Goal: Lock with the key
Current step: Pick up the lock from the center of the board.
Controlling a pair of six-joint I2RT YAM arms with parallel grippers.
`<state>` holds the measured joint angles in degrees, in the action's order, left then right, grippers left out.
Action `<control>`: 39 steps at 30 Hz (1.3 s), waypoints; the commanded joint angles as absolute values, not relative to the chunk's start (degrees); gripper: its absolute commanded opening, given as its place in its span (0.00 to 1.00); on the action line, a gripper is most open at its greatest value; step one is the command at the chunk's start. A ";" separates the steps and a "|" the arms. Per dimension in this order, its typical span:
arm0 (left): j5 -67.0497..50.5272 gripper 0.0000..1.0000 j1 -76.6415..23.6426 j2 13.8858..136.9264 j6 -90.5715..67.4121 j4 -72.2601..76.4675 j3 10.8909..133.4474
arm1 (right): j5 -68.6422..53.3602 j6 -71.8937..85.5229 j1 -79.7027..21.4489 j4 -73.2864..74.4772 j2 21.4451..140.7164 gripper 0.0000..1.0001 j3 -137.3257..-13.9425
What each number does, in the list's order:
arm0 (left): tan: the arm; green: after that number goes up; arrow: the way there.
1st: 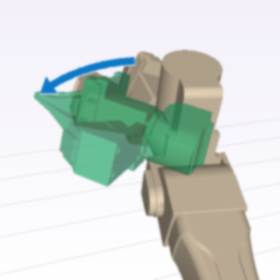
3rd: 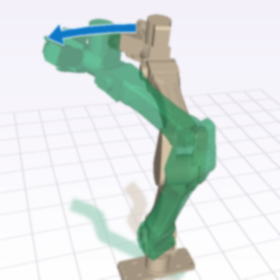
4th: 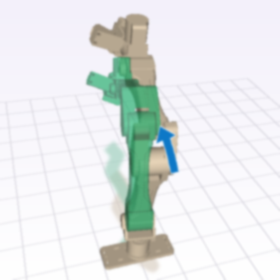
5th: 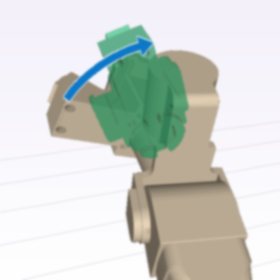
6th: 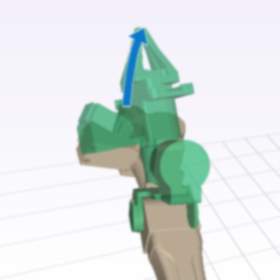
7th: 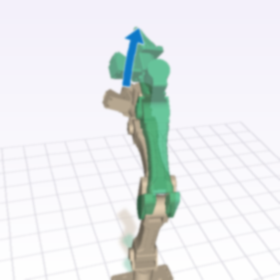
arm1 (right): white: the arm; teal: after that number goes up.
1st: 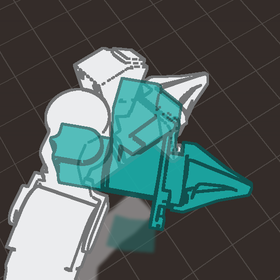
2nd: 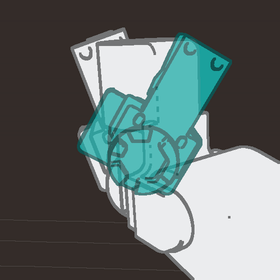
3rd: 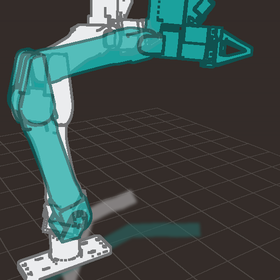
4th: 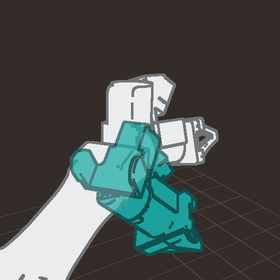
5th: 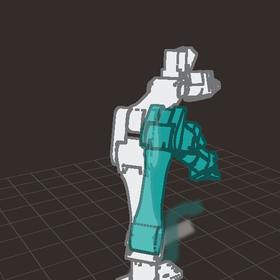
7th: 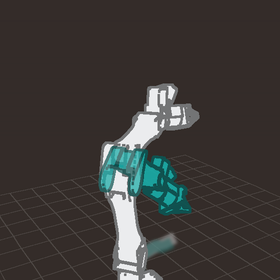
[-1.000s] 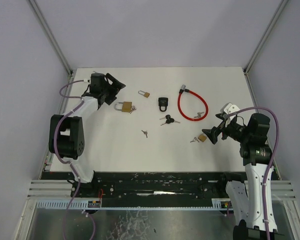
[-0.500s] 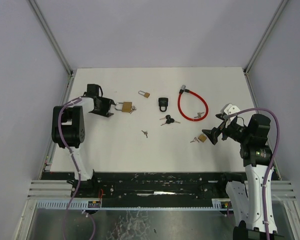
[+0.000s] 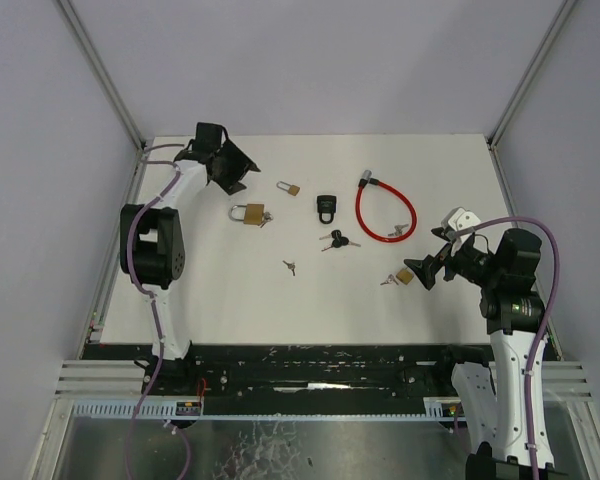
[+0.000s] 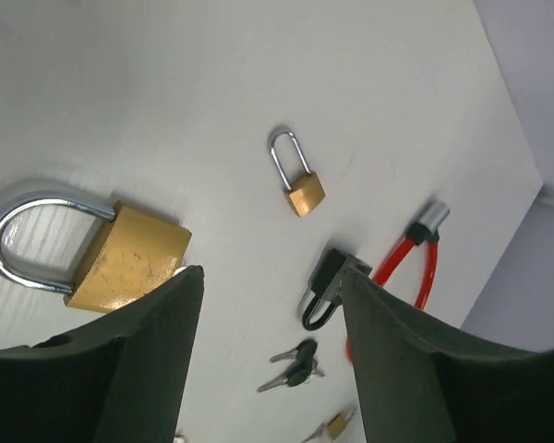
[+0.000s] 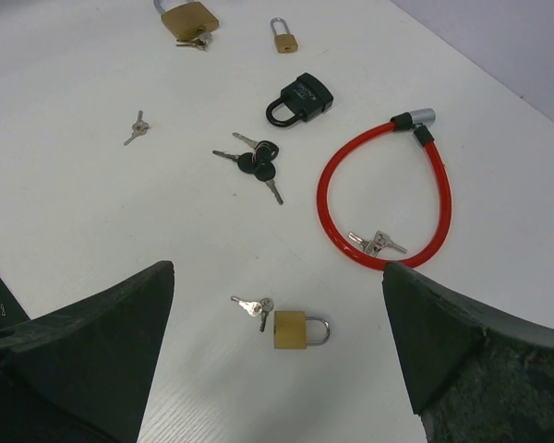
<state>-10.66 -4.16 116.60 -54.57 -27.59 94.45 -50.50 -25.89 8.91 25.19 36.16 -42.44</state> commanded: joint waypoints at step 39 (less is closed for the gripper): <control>1.04 0.72 -11.75 132.78 -7.47 -45.86 112.53 | -51.24 -26.79 9.05 23.82 35.26 1.00 -42.01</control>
